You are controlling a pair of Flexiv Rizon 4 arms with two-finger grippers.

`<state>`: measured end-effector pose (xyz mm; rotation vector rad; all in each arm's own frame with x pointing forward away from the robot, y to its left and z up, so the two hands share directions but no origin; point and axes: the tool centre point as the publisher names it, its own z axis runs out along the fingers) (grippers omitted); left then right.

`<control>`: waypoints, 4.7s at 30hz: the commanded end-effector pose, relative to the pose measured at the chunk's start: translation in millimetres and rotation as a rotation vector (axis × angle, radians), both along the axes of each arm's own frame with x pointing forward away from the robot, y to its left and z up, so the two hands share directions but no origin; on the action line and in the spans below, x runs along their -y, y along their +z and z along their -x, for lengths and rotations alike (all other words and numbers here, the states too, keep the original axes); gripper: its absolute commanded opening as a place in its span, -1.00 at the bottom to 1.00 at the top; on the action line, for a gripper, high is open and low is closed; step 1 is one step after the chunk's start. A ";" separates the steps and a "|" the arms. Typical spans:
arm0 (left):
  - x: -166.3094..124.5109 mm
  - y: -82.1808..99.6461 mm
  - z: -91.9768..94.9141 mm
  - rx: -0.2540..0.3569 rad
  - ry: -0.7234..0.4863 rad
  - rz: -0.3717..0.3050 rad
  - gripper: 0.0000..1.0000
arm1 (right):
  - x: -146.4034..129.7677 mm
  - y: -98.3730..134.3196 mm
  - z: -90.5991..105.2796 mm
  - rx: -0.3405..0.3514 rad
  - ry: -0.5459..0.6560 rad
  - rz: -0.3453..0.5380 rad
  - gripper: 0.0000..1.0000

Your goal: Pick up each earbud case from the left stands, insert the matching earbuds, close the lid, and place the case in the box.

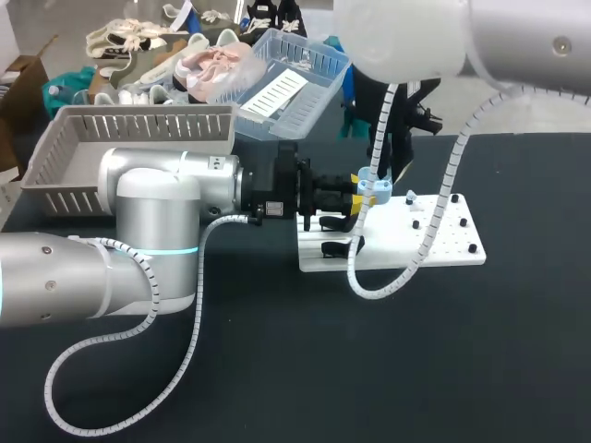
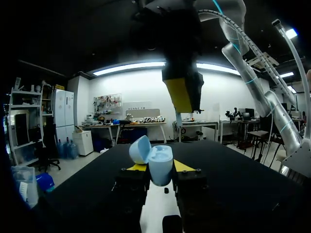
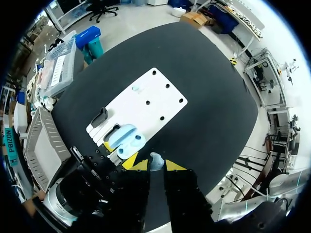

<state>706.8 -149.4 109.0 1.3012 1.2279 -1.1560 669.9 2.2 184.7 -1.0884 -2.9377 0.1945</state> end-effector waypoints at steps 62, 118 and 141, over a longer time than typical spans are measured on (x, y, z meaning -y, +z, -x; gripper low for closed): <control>0.1 -0.7 -0.1 0.001 0.001 0.002 -1.00 | -6.2 -17.4 -23.8 0.032 0.095 0.052 -1.00; 0.1 -0.7 -0.1 0.001 0.001 0.002 -1.00 | -2.6 -32.5 -23.0 0.014 0.089 0.070 -1.00; 0.1 -0.7 -0.1 0.001 0.001 0.002 -1.00 | -3.8 -32.3 -21.3 0.019 0.087 0.060 -0.04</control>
